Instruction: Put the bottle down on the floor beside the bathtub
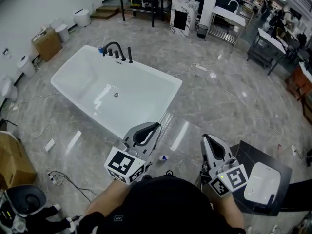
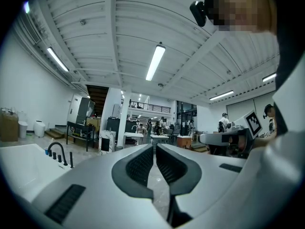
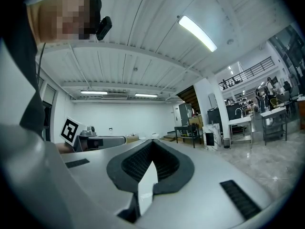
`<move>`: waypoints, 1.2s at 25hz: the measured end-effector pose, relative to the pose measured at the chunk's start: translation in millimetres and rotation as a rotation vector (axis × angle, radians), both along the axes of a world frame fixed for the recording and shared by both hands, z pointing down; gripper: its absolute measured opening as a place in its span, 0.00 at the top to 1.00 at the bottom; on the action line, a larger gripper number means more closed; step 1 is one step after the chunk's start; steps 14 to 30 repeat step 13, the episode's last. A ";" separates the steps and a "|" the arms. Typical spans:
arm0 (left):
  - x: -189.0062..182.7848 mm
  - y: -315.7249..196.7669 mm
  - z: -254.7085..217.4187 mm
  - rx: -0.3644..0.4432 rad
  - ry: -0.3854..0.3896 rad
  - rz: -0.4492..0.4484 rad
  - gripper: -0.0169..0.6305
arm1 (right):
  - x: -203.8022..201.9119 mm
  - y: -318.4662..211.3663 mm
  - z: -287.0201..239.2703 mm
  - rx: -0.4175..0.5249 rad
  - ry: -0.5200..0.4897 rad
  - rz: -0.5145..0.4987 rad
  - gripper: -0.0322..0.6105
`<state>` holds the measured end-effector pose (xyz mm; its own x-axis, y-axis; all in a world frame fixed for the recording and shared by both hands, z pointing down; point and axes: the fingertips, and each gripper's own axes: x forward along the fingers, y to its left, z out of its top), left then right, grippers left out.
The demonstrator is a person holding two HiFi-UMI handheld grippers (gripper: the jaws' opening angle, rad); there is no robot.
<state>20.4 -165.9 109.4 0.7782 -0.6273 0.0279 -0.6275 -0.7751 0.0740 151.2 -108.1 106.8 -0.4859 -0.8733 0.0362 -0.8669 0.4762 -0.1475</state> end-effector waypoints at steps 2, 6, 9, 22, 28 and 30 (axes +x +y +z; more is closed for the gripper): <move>0.2 0.9 0.3 0.000 0.001 -0.001 0.93 | -0.2 0.6 0.4 -0.001 0.001 -0.002 0.91; 1.3 2.3 2.1 -0.005 -0.002 0.002 0.93 | -1.2 1.7 1.2 -0.003 0.004 -0.005 0.91; 2.0 5.4 2.9 -0.007 -0.003 0.004 0.93 | -1.6 4.4 1.3 -0.004 0.006 -0.006 0.91; 2.2 8.9 4.4 -0.015 0.001 0.008 0.93 | -2.6 7.4 1.7 -0.006 0.004 -0.006 0.91; 2.2 8.9 4.4 -0.015 0.001 0.008 0.93 | -2.6 7.4 1.7 -0.006 0.004 -0.006 0.91; 2.2 8.9 4.4 -0.015 0.001 0.008 0.93 | -2.6 7.4 1.7 -0.006 0.004 -0.006 0.91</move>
